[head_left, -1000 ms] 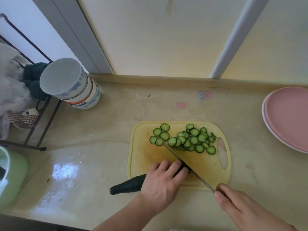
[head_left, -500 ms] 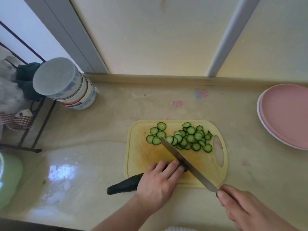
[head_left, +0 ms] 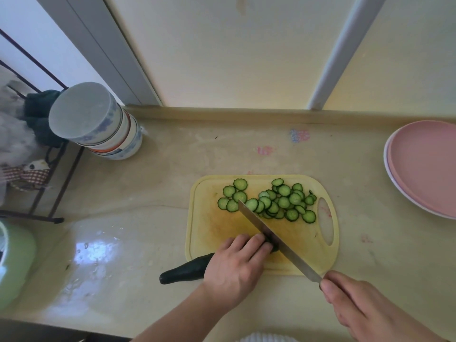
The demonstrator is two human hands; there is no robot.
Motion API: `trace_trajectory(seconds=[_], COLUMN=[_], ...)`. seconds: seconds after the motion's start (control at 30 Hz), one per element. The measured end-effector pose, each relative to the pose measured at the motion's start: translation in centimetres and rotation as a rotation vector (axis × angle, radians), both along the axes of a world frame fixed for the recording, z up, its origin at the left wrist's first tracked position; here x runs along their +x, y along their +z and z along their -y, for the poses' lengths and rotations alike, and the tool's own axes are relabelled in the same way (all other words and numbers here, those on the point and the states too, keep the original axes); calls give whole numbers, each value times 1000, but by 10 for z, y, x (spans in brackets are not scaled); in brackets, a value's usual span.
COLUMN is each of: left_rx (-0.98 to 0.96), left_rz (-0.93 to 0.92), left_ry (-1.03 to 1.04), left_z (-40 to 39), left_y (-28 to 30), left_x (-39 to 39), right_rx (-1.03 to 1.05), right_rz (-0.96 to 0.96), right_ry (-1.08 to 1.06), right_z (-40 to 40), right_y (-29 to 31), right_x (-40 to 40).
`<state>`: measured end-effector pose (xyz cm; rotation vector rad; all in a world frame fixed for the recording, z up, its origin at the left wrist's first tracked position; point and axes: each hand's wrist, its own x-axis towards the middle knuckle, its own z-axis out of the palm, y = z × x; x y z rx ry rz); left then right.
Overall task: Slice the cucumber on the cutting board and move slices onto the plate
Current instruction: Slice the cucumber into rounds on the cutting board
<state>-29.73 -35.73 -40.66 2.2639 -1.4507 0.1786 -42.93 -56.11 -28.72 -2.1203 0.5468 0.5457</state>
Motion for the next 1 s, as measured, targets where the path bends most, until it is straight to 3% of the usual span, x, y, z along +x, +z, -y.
trace_trajectory(seconds=[0.53,1.0], left_rx=[-15,-49], left_rz=[-7,9], left_ry=[14,-18], left_z=[1,1], left_y=[0,3], left_x=[2,4], right_rx=[8,160], right_rz=[42,27], right_ry=[41,-51], right_z=[0,4], right_y=[-38,-16], right_x=[7,3])
